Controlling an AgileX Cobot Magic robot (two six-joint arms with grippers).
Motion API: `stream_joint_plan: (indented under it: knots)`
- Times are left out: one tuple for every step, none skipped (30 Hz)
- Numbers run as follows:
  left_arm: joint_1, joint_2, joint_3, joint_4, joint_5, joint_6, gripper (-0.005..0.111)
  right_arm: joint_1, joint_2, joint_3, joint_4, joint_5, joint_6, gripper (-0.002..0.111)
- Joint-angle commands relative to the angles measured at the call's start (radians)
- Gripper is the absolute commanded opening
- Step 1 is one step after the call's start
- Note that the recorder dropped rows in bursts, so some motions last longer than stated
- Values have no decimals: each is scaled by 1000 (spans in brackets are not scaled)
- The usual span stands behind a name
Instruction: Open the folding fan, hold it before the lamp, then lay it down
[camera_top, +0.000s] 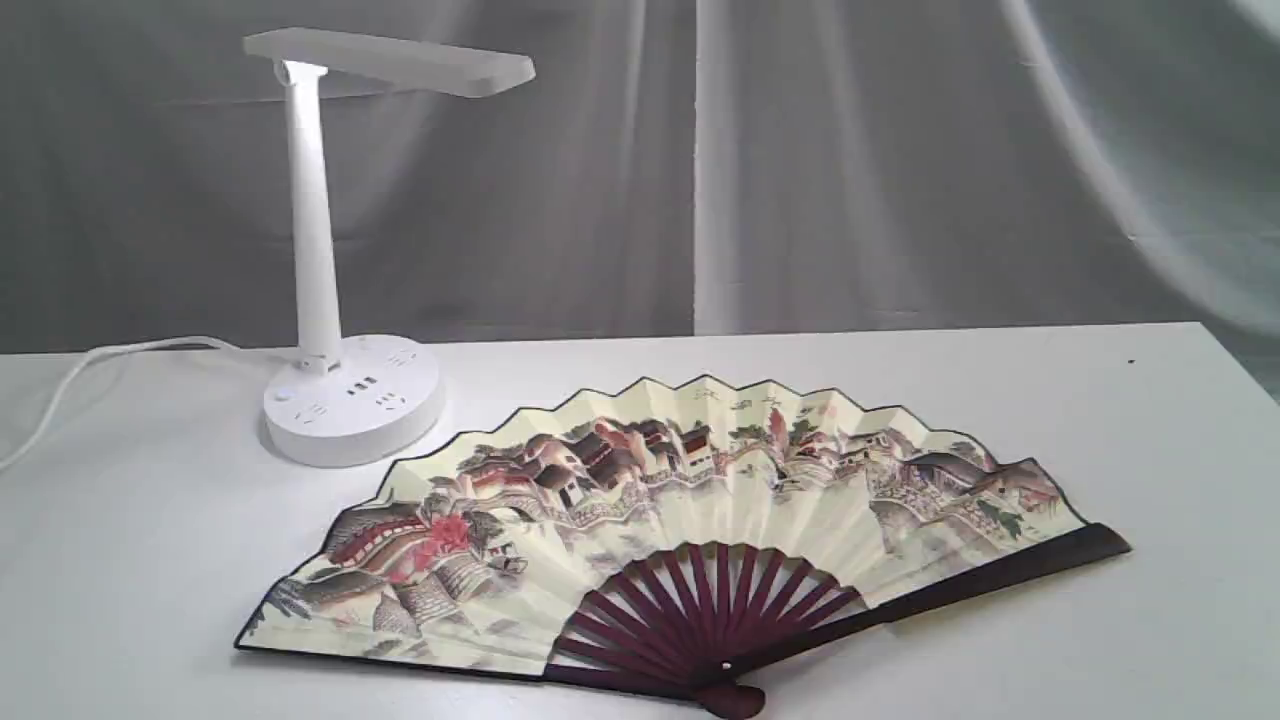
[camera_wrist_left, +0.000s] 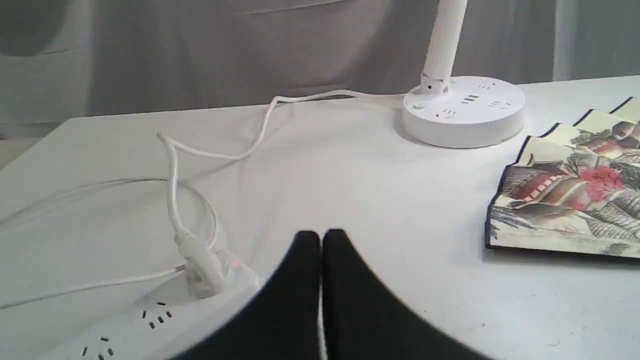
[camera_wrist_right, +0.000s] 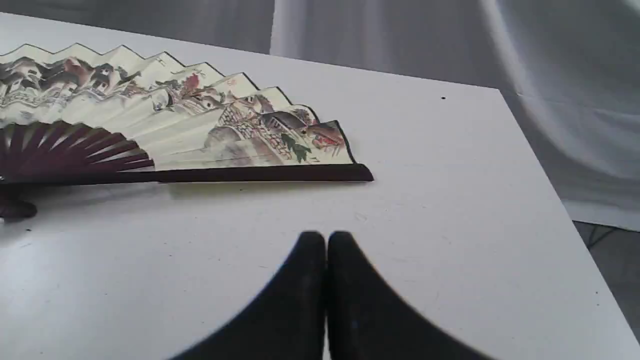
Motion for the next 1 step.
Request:
stream_joint_plan:
  knots:
    - [-4, -2, 4, -3, -6, 0, 0, -7, -5, 3, 8, -8, 0, 0]
